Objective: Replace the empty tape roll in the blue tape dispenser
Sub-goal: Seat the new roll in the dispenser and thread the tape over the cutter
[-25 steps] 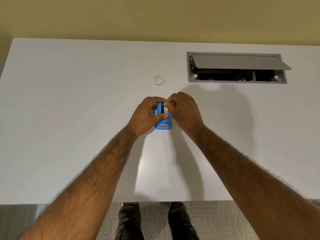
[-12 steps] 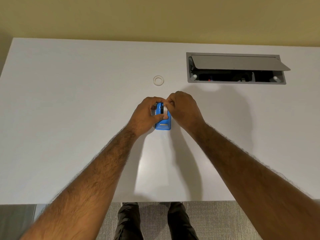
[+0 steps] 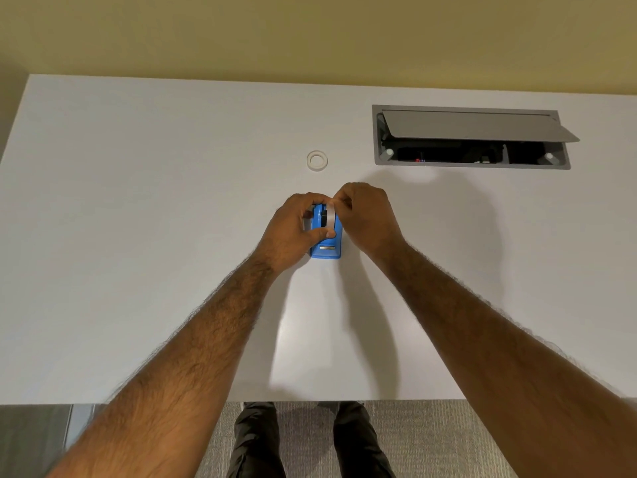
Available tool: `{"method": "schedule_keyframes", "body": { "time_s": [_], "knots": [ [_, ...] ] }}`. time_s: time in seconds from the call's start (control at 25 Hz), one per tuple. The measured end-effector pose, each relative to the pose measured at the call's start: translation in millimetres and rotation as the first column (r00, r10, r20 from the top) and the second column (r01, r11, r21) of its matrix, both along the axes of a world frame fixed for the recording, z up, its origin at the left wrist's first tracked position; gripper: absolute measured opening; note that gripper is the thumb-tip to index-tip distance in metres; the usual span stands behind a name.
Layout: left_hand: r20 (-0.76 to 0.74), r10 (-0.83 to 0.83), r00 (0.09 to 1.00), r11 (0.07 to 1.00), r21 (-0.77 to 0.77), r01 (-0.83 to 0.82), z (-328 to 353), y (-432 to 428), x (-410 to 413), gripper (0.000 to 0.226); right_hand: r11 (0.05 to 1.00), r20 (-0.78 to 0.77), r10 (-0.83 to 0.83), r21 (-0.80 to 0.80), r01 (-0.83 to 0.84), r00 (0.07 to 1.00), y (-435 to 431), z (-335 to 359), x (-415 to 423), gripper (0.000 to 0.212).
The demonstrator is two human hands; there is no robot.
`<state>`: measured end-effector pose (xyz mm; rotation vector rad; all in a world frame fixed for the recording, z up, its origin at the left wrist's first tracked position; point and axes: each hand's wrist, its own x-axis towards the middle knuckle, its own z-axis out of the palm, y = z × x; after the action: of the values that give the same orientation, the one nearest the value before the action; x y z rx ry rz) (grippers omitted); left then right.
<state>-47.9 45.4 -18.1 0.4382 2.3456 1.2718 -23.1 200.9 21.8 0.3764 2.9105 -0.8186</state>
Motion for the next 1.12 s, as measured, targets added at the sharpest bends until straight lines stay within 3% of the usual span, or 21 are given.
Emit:
{"method": "schedule_keyframes", "body": {
  "time_s": [1.12],
  "knots": [
    [0.005, 0.018, 1.0, 1.0, -0.011, -0.018, -2.3, 1.2, 0.2, 0.052, 0.997, -0.032, 0.062, -0.047, -0.063, 0.998, 3.2, -2.8, 5.7, 0.026]
  ]
}}
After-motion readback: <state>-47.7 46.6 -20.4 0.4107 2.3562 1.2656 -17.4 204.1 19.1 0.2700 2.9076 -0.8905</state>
